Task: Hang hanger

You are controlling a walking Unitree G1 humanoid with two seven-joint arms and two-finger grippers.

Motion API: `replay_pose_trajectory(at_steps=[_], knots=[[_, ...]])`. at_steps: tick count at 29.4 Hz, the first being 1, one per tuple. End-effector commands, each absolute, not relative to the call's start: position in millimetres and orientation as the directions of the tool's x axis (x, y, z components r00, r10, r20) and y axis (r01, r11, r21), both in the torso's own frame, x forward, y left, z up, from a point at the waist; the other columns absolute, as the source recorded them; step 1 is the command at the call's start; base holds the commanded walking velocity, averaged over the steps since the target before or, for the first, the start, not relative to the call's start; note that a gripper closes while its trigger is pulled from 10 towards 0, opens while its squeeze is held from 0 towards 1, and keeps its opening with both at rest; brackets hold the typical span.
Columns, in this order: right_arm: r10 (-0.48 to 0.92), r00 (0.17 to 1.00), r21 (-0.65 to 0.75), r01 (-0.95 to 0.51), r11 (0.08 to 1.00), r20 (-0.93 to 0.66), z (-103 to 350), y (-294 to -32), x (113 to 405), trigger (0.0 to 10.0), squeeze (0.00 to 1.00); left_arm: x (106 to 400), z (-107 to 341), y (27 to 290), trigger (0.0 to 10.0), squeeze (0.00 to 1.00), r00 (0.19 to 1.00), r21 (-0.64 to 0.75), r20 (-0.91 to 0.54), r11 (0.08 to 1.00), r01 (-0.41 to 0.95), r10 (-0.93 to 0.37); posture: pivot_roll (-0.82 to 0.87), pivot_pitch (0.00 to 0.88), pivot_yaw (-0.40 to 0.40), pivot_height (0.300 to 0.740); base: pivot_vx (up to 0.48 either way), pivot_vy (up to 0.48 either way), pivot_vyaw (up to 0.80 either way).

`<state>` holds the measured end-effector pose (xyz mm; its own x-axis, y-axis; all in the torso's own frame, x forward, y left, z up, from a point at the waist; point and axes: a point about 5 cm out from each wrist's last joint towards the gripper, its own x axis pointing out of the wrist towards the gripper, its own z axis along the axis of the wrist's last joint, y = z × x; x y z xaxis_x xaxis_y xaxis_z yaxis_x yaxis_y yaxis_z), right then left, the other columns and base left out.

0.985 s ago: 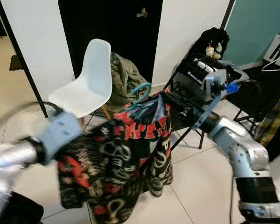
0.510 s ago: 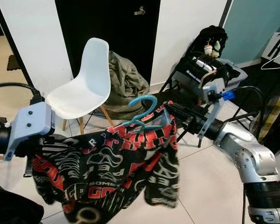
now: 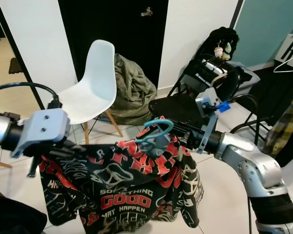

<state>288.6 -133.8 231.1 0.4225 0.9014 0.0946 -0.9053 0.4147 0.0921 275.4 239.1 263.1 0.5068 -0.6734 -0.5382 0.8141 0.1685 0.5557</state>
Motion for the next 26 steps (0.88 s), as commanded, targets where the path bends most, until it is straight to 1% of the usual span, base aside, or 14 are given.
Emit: replay_pose_trajectory(at_steps=[1,2,3,4,8,13,15,17,18,21,22,24,25,26], knots=[[0.920,0.384,0.067,-0.923,0.380,0.081,234,-133,283,0.0,0.00,283,264,241,10.0,0.00,0.570,0.595,-0.507,0.216,0.774,-0.646,-0.02,0.000,-0.016,0.740,0.000,0.000,0.00],[0.925,0.379,0.039,-0.925,0.378,0.028,229,-132,282,0.0,0.00,287,263,244,10.0,0.00,0.604,0.610,-0.492,0.246,0.753,-0.627,-0.02,0.000,-0.016,0.740,0.000,0.000,0.00],[0.925,0.379,0.039,-0.925,0.378,0.028,229,-132,282,0.0,0.00,287,263,244,10.0,0.00,0.604,0.610,-0.492,0.246,0.753,-0.627,-0.02,0.000,-0.016,0.740,0.000,0.000,0.00],[0.927,0.375,0.034,-0.926,0.375,-0.008,223,-130,280,0.0,0.00,292,261,247,10.0,0.00,0.634,0.623,-0.478,0.274,0.733,-0.608,-0.02,0.000,-0.012,0.740,0.000,0.000,0.00],[0.922,0.388,0.046,-0.921,0.387,-0.004,221,-128,281,0.0,0.00,298,256,249,10.0,0.00,0.676,0.634,-0.446,0.326,0.701,-0.586,-0.03,0.000,-0.012,0.740,0.000,0.000,0.00],[0.909,0.415,0.042,-0.908,0.416,-0.031,218,-129,284,0.0,0.00,298,254,245,10.0,0.00,0.666,0.614,-0.416,0.349,0.708,-0.619,-0.03,0.000,-0.015,0.740,0.000,0.000,0.00],[0.893,0.436,0.022,-0.897,0.441,-0.113,203,-126,284,0.0,0.00,295,253,239,10.0,0.00,0.633,0.588,-0.386,0.350,0.729,-0.671,-0.03,0.000,-0.015,0.740,0.000,0.000,0.00],[0.885,0.443,0.015,-0.893,0.449,-0.145,197,-124,285,0.0,0.00,294,252,237,10.0,0.00,0.625,0.584,-0.377,0.348,0.733,-0.684,-0.03,0.000,-0.016,0.740,0.000,0.000,0.00],[0.873,0.457,-0.003,-0.886,0.463,-0.170,193,-123,286,8.2,0.00,293,251,234,10.0,0.00,0.616,0.579,-0.372,0.346,0.738,-0.694,-0.03,0.000,-0.018,0.740,0.000,0.000,0.00],[0.873,0.457,-0.003,-0.886,0.463,-0.170,193,-123,286,8.2,0.00,293,251,234,10.0,0.00,0.616,0.579,-0.372,0.346,0.738,-0.694,-0.03,0.000,-0.018,0.740,0.000,0.000,0.00],[0.865,0.468,-0.022,-0.881,0.472,-0.182,190,-123,287,10.0,0.00,293,250,233,10.0,0.00,0.612,0.576,-0.369,0.345,0.741,-0.699,-0.03,0.000,-0.018,0.740,0.000,0.000,0.00],[0.855,0.492,-0.039,-0.870,0.492,-0.164,193,-125,290,10.0,0.00,292,248,231,10.0,0.00,0.602,0.568,-0.362,0.344,0.748,-0.711,-0.03,0.000,-0.018,0.740,0.000,0.000,0.00],[0.850,0.507,-0.047,-0.861,0.506,-0.143,196,-127,292,10.0,0.02,291,246,229,10.0,0.00,0.596,0.562,-0.358,0.344,0.752,-0.719,-0.03,0.000,-0.019,0.740,0.000,0.000,0.00],[0.849,0.514,-0.049,-0.857,0.512,-0.125,199,-130,293,10.0,0.52,290,245,228,10.0,0.00,0.593,0.560,-0.355,0.343,0.754,-0.723,-0.03,0.000,-0.019,0.740,0.000,0.000,0.00]])
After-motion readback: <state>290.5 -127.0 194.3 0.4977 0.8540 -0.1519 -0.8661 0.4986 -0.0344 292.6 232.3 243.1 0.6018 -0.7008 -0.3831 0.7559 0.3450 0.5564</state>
